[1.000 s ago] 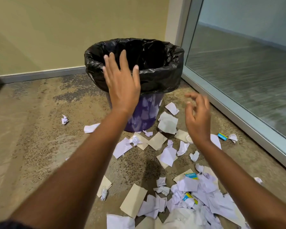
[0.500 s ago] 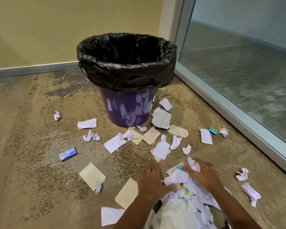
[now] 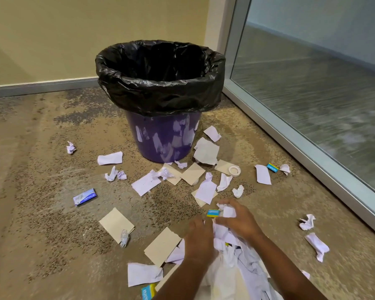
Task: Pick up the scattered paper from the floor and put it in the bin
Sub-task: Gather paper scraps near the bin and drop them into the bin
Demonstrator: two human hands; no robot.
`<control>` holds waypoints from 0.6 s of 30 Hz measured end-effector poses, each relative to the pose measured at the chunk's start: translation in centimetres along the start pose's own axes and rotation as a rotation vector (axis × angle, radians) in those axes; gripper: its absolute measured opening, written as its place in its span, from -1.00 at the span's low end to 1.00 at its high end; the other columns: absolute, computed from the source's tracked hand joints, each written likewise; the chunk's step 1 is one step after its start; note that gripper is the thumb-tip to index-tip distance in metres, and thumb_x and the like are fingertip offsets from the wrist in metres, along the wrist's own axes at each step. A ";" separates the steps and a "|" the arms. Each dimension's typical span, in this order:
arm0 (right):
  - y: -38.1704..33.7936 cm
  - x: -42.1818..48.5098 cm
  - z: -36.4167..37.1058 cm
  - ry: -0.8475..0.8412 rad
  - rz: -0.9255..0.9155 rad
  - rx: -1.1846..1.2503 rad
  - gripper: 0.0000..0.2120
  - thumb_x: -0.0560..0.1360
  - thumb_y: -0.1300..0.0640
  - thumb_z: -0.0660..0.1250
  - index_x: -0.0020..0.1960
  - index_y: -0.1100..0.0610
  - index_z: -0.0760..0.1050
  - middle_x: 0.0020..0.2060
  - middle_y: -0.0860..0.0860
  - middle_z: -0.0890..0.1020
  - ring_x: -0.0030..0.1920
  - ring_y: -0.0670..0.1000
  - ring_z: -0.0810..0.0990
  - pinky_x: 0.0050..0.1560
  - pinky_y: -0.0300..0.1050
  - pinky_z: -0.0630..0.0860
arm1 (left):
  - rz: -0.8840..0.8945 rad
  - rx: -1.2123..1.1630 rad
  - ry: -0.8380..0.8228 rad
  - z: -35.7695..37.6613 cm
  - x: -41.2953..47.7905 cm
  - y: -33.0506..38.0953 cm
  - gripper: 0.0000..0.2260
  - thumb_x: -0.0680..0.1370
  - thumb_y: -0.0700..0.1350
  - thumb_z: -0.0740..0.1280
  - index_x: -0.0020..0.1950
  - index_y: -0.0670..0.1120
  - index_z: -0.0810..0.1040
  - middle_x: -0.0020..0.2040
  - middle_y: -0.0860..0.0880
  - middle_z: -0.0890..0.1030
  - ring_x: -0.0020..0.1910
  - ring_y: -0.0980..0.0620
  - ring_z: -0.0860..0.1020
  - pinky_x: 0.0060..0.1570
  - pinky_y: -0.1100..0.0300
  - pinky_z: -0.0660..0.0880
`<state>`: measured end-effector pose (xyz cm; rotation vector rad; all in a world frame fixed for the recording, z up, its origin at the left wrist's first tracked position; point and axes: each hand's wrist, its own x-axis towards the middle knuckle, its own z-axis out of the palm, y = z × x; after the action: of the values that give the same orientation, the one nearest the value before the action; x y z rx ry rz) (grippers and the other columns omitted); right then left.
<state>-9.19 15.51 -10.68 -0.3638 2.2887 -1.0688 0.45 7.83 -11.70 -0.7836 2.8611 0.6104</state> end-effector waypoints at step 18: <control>-7.6 0.3 -3.8 0.428 -0.247 0.393 -0.73 0.41 0.47 0.26 -0.11 0.12 0.52 -0.14 -0.08 0.54 -0.11 0.00 0.51 -0.37 -0.45 0.42 | -0.295 -0.842 0.307 -7.7 2.6 -2.4 -0.75 0.44 -0.46 0.29 -0.02 -0.16 0.58 0.09 -0.20 0.58 -0.01 -0.09 0.52 -0.04 0.12 0.48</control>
<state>-11.77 12.82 -3.05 -0.2809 2.3512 -1.8344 -0.57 1.62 -6.03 -1.4686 2.5723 1.8153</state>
